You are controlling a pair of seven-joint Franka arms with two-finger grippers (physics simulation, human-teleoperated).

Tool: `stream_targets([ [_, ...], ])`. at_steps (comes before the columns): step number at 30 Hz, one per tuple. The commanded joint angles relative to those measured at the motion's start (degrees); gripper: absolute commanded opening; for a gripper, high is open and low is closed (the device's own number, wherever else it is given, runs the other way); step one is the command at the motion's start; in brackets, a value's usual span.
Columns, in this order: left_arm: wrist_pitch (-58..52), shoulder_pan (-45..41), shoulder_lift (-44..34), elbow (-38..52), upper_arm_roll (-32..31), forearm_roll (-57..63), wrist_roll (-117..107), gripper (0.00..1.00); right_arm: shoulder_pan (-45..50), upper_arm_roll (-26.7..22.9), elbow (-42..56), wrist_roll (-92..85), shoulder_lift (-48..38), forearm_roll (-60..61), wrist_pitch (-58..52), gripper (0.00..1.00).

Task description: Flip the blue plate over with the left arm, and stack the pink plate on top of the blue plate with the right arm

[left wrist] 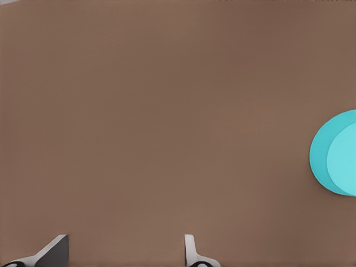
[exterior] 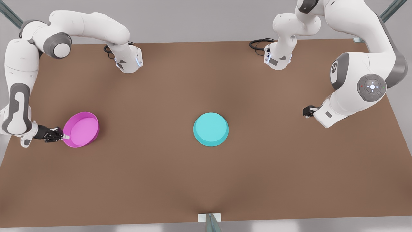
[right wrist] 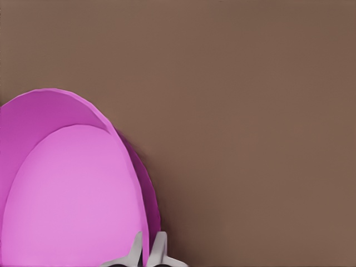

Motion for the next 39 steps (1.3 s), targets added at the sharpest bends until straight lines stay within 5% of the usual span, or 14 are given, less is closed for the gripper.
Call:
stream_targets([
  [1, -0.04, 0.0, 0.0, 0.0, 0.0, 0.01, 0.0, 1.0, 0.08, 0.01, -0.52, 0.27, -0.35, -0.07, 0.22, 0.21],
  [9, 1.02, 0.26, 0.0, 0.09, 3.87, -0.17, 0.26, 1.0, 11.07, -1.83, -6.23, 8.1, -6.42, 4.94, 0.31, 0.21],
  [16, 0.22, 0.26, 0.0, 0.26, 5.36, -0.08, -0.18, 1.0, 44.46, -27.41, -11.68, 10.55, -7.03, 21.73, 0.14, 0.21],
  [19, 0.22, 0.26, 0.08, 0.26, 5.71, -0.08, -0.18, 1.0, 51.49, -29.86, -11.77, 14.86, -7.03, 24.89, 0.22, 0.21],
  [22, 0.49, 0.35, 0.26, 0.26, 6.68, -0.08, -0.18, 1.0, 63.53, -37.43, -14.14, 18.55, -6.33, 31.13, 0.22, 0.21],
  [39, 2.86, 0.44, 2.54, 0.26, 11.16, 0.01, 0.0, 1.0, 99.39, -47.89, -15.99, 43.42, -1.94, 47.57, 10.77, 0.21],
])
